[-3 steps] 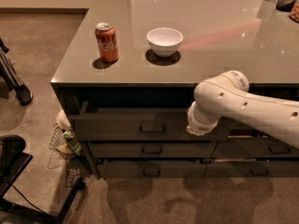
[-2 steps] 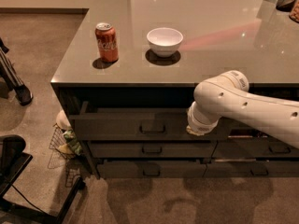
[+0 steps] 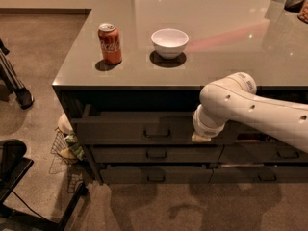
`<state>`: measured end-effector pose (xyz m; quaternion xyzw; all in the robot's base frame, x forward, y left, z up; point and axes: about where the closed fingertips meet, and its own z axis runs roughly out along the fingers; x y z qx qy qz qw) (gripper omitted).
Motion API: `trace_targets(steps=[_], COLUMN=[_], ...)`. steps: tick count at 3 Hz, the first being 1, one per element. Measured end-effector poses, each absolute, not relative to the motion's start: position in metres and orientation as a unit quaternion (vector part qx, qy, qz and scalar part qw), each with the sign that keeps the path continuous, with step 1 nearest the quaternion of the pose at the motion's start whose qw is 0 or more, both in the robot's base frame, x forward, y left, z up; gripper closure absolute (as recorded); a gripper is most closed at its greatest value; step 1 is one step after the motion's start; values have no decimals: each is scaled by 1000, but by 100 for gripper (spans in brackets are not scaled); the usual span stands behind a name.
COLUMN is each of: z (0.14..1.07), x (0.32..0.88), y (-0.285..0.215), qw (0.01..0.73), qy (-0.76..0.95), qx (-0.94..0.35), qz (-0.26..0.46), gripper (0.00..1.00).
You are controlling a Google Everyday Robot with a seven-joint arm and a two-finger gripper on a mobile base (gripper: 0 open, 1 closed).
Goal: Open top drawer
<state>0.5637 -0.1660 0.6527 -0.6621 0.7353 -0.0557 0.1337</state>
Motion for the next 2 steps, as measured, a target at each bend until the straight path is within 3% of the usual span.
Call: trace_targets(steps=[1,2], z=[652,651], x=[563,563], y=[-166,-166], qw=[133,132], qy=[735,735], qx=[-662,-663], qz=[-55,-55], gripper=[4,0])
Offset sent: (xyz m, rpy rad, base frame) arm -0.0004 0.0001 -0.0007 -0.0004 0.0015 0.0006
